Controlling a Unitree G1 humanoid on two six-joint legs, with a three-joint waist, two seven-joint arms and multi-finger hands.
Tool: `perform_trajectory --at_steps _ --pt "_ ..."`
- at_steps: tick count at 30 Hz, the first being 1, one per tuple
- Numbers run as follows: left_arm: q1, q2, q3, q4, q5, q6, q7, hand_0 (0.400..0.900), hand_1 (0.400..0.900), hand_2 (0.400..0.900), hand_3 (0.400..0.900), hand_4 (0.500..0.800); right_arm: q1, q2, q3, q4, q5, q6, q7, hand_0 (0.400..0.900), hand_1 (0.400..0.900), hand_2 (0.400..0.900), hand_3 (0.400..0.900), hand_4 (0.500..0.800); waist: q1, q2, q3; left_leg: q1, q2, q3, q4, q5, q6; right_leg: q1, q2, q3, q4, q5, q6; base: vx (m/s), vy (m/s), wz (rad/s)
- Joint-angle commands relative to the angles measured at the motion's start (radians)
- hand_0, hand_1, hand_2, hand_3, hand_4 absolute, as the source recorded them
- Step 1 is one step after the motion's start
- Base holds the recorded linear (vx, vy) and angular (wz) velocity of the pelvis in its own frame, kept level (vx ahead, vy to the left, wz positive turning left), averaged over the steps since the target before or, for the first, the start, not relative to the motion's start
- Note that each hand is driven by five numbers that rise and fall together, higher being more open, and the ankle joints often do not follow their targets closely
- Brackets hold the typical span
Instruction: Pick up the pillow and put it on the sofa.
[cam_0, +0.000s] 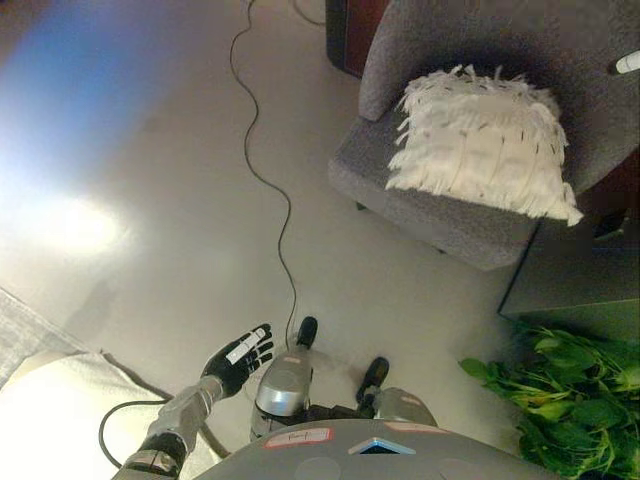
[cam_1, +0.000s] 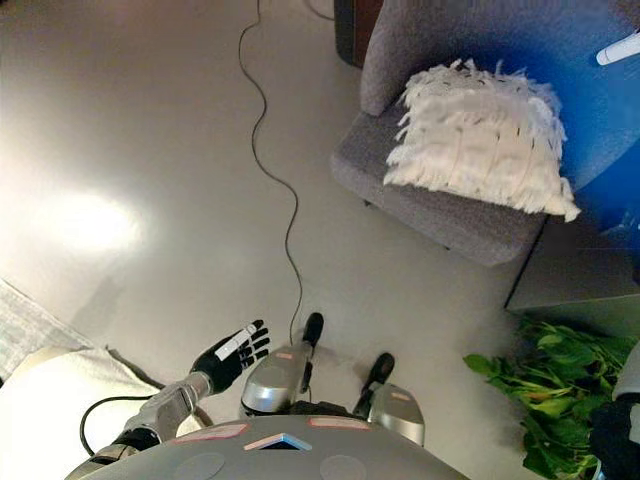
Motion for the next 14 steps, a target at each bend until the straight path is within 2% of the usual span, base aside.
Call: perform_trajectory --at_steps 1,5,7,8,9,12,14 --pt "-0.006 0.033 -0.058 0.047 0.017 -0.027 -0.008 0.9 0.9 0.9 0.9 0.8 0.04 -0.065 0.014 -0.073 0.052 -0.082 -0.064 0.9 0.9 0.9 0.9 0.8 -0.005 -0.053 -0.131 0.072 0.066 0.052 -0.007 -0.142 -0.081 -0.001 -0.069 0.005 -0.001 -0.042 0.078 0.0 0.008 -0.06" --pt "-0.022 0.025 -0.042 0.072 0.032 -0.026 0.002 0.9 0.9 0.9 0.9 0.8 0.231 -0.032 -0.119 -0.156 0.122 -0.137 -0.085 0.9 0.9 0.9 0.9 0.8 -0.03 -0.06 -0.14 0.089 0.068 0.063 -0.007 -0.153 -0.076 0.008 -0.067 0.018 -0.001 -0.043 0.079 -0.01 0.006 -0.08" --pt "-0.04 0.008 -0.024 0.09 0.044 -0.022 0.027 0.9 0.9 0.9 0.9 0.8 0.43 0.024 -0.233 -0.251 0.119 -0.158 -0.108 0.9 0.9 0.9 0.9 0.8 -0.055 -0.062 -0.14 0.104 0.068 0.076 -0.007 -0.163 -0.07 0.014 -0.065 0.031 -0.001 -0.042 0.079 -0.03 0.004 -0.18" --pt "-0.041 0.008 -0.023 0.093 0.048 -0.022 0.031 0.9 0.9 0.9 0.9 0.8 0.47 0.035 -0.256 -0.268 0.121 -0.158 -0.103 0.9 0.9 0.9 0.9 0.8 -0.057 -0.065 -0.141 0.108 0.067 0.079 -0.007 -0.165 -0.069 0.015 -0.065 0.034 -0.001 -0.042 0.079 -0.02 0.002 -0.19" --pt "-0.048 0.0 -0.012 0.105 0.058 -0.02 0.04 0.9 0.9 0.9 0.9 0.8 0.574 0.08 -0.298 -0.314 0.098 -0.167 -0.111 0.9 0.9 0.9 0.9 0.8 -0.073 -0.063 -0.14 0.114 0.067 0.088 -0.007 -0.168 -0.066 0.019 -0.063 0.042 -0.001 -0.041 0.079 -0.02 0.004 -0.19" --pt "-0.072 -0.01 0.008 0.144 0.077 -0.015 0.058 0.9 0.9 0.9 0.9 0.8 0.768 0.174 -0.356 -0.406 0.071 -0.161 -0.13 0.9 0.9 0.9 0.9 0.8 -0.103 -0.064 -0.14 0.13 0.068 0.106 -0.007 -0.178 -0.06 0.024 -0.061 0.06 -0.001 -0.04 0.079 -0.01 0.001 -0.18" --pt "-0.082 -0.011 0.014 0.164 0.086 -0.017 0.067 0.9 0.9 0.9 0.9 0.8 0.821 0.213 -0.37 -0.416 0.056 -0.155 -0.128 0.9 0.9 0.9 0.9 0.8 -0.112 -0.065 -0.14 0.135 0.067 0.113 -0.007 -0.18 -0.059 0.026 -0.06 0.066 -0.001 -0.038 0.08 0.0 -0.002 -0.1"
